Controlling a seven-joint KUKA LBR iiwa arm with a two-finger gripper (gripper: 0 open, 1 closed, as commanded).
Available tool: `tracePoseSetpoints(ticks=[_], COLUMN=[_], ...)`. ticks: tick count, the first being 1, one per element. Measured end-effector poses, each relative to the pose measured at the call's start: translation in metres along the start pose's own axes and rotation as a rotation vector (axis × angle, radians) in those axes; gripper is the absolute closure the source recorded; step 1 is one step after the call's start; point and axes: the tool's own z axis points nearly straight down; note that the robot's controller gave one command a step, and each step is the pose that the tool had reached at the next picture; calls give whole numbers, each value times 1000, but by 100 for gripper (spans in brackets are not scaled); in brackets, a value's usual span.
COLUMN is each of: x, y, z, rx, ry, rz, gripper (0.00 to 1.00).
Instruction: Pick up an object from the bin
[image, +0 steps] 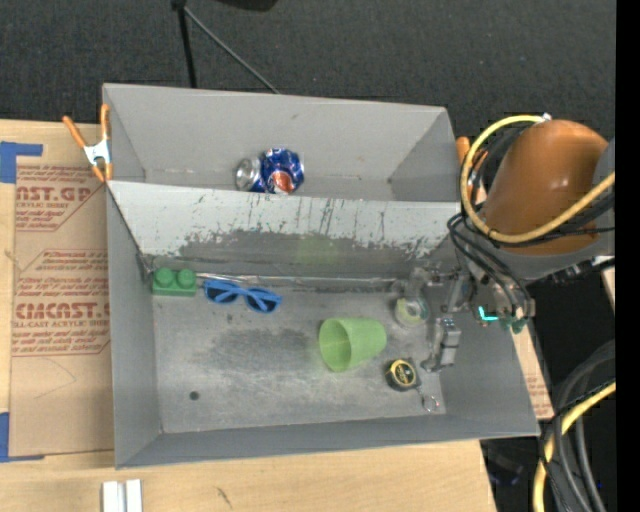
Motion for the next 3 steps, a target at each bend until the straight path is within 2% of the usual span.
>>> tracePoseSetpoints(ticks=[1,2,3], x=[-22,-15,-15], y=[35,30,30], z=[133,135,135], rx=[-1,1,1], ry=[0,-5,-7], rz=[-78,-298,-298], gripper=[0,0,100])
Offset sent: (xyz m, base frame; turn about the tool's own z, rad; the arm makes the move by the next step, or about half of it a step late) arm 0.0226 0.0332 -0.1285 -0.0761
